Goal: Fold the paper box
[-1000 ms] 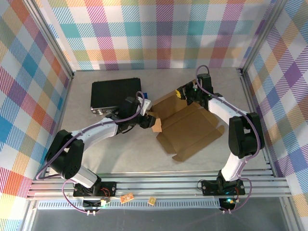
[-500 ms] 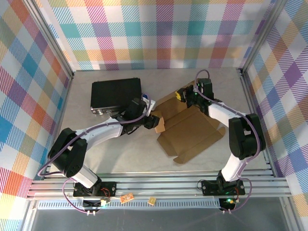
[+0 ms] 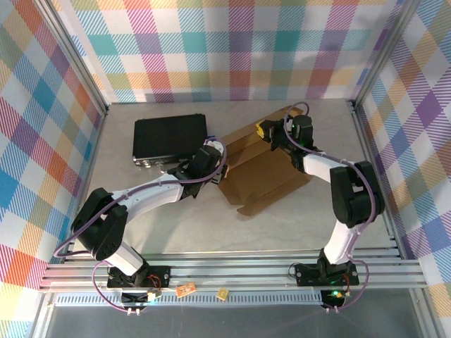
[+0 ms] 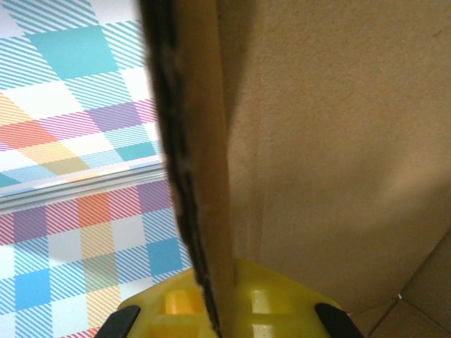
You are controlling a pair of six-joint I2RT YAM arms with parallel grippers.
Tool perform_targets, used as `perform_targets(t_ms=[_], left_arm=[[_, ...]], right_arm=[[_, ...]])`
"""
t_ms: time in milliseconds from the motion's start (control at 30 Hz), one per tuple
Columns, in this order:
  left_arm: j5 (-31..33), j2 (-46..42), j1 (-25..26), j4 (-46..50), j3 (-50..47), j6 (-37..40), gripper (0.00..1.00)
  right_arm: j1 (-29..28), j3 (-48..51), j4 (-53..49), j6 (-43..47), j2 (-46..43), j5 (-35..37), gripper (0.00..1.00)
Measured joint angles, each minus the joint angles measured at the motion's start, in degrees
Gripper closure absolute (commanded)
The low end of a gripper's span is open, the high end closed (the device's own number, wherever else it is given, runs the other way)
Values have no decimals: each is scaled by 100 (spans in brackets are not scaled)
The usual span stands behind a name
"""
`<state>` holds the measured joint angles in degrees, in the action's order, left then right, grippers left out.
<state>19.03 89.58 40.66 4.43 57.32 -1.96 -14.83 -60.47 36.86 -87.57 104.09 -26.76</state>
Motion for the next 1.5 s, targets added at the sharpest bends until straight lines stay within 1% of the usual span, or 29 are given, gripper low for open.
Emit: perform_targets(t_ms=[133, 333, 500, 667, 933, 967, 1033, 1067, 1167, 1233, 1367, 1500], left_arm=[[168, 13, -46, -4, 37, 11, 43], [157, 146, -151, -31, 81, 9, 43], [140, 234, -177, -70, 81, 9, 44], [142, 339, -203, -308, 81, -17, 49], [164, 538, -271, -1034, -9, -63, 51], [164, 549, -273, -1121, -39, -81, 50], [168, 557, -273, -1333, -140, -127, 43], [164, 557, -282, -1423, -190, -146, 41], [142, 544, -339, -1740, -413, -280, 37], [17, 457, -426, -1893, -660, -356, 35], [-402, 133, -662, -2000, -1113, -468, 34], [-896, -122, -920, -2050, -1283, -481, 34]], right_arm=[[-57, -83, 190, -101, 181, -83, 100], [-61, -48, 717, -254, 417, -234, 100], [-61, -17, 883, -308, 494, -330, 100], [-61, -17, 940, -310, 494, -391, 100], [-61, -17, 837, -308, 494, -393, 100], [-61, -20, 826, -308, 494, -391, 100], [-63, -48, 776, -308, 494, -387, 100], [-70, -76, 734, -308, 494, -387, 100], [-103, -216, 527, -286, 494, -332, 100], [-120, -328, 391, -256, 505, -284, 100], [-133, -636, 153, -181, 638, -223, 100], [-136, -837, 24, -57, 778, -221, 100]])
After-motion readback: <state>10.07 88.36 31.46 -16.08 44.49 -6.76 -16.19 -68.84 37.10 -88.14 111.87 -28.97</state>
